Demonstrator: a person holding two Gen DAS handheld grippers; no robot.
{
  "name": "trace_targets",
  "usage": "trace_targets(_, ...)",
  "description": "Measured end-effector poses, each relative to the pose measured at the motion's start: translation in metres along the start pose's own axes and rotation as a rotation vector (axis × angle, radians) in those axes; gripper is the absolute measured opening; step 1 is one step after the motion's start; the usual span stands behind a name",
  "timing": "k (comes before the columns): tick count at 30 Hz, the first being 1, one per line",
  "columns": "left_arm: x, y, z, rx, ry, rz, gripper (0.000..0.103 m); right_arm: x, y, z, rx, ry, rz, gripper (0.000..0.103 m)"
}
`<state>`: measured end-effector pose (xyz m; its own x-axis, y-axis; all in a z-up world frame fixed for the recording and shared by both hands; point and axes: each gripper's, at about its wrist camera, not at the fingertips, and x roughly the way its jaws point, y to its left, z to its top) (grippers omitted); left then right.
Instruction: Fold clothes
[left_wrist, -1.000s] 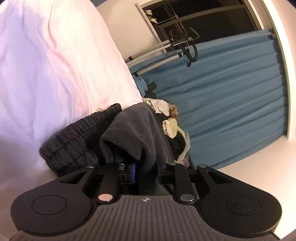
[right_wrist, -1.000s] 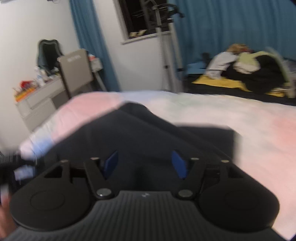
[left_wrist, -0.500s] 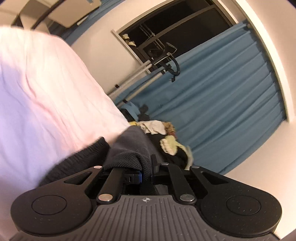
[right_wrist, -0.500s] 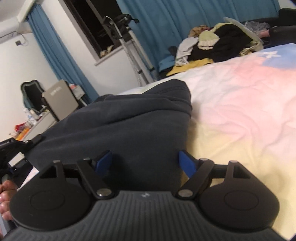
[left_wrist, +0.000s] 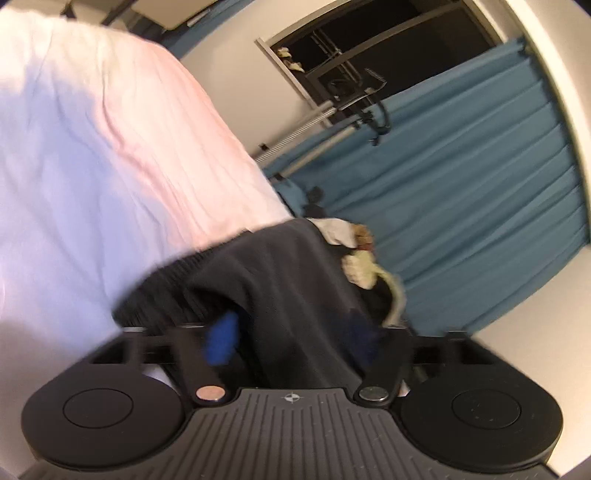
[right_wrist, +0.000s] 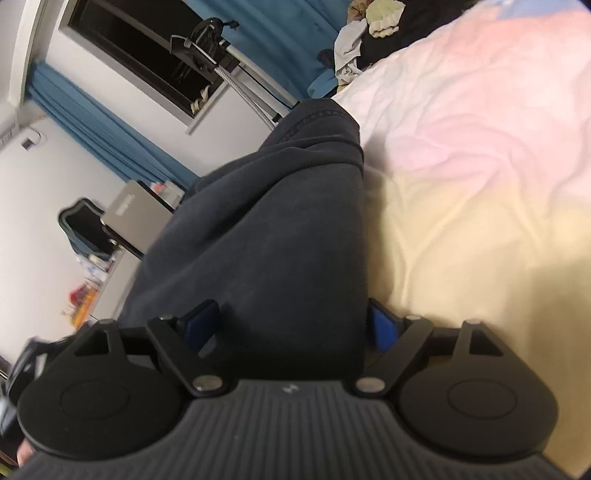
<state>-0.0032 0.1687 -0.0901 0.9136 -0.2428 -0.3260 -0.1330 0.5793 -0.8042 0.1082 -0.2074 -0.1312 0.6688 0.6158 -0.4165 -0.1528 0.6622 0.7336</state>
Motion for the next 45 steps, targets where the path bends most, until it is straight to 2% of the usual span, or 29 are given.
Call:
trace_targets(4, 0.0, 0.001, -0.016, -0.058, 0.088, -0.017, 0.095, 0.001, 0.0, 0.002, 0.02, 0.002, 0.009, 0.086)
trace_targets(8, 0.031, 0.017, -0.025, -0.151, 0.204, 0.04, 0.095, 0.001, 0.0, 0.002, 0.03, 0.002, 0.015, 0.086)
trace_targets(10, 0.045, 0.025, -0.025, -0.183, 0.2, 0.03, 0.095, 0.001, 0.0, 0.002, 0.033, -0.001, 0.016, 0.086)
trace_targets(13, 0.058, 0.03, -0.019, -0.202, 0.147, 0.013, 0.096, -0.002, -0.003, 0.0, 0.055, -0.01, 0.037, 0.085)
trace_targets(17, 0.075, 0.038, -0.014, -0.234, 0.132, -0.013, 0.097, -0.006, -0.01, 0.002, 0.123, -0.033, 0.113, 0.084)
trace_targets(19, 0.08, 0.039, -0.012, -0.238, 0.129, -0.017, 0.097, -0.002, -0.013, 0.003, 0.132, -0.032, 0.107, 0.082)
trace_targets(21, 0.085, 0.035, -0.012, -0.206, 0.129, -0.003, 0.096, 0.006, -0.014, 0.006, 0.112, -0.02, 0.079, 0.074)
trace_targets(22, 0.086, 0.03, -0.013, -0.17, 0.13, 0.014, 0.092, 0.01, -0.014, 0.007, 0.098, -0.015, 0.07, 0.073)
trace_targets(23, 0.086, 0.025, -0.013, -0.136, 0.127, 0.04, 0.084, 0.014, -0.014, 0.008, 0.09, -0.017, 0.066, 0.071)
trace_targets(24, 0.086, 0.022, -0.013, -0.116, 0.124, 0.067, 0.067, 0.015, -0.012, 0.008, 0.078, -0.02, 0.056, 0.065)
trace_targets(25, 0.085, 0.022, -0.013, -0.114, 0.124, 0.08, 0.058, 0.016, -0.01, 0.008, 0.061, -0.022, 0.043, 0.057)
trace_targets(28, 0.08, 0.015, -0.012, -0.103, 0.108, 0.091, 0.042, 0.007, 0.003, 0.007, 0.019, -0.044, 0.031, 0.041)
trace_targets(31, 0.069, -0.001, -0.011, -0.069, 0.077, 0.1, 0.034, -0.006, 0.02, 0.008, -0.015, -0.072, 0.032, 0.032)
trace_targets(36, 0.043, -0.045, -0.007, 0.064, 0.04, 0.077, 0.029, -0.041, 0.055, 0.01, -0.083, -0.104, 0.036, 0.027)
trace_targets(42, 0.036, -0.122, -0.011, 0.163, 0.094, 0.012, 0.029, -0.108, 0.074, 0.041, -0.122, -0.184, 0.036, 0.027)
trace_targets(45, 0.049, -0.172, -0.023, 0.201, 0.126, -0.039, 0.029, -0.15, 0.069, 0.063, -0.12, -0.241, 0.023, 0.027)
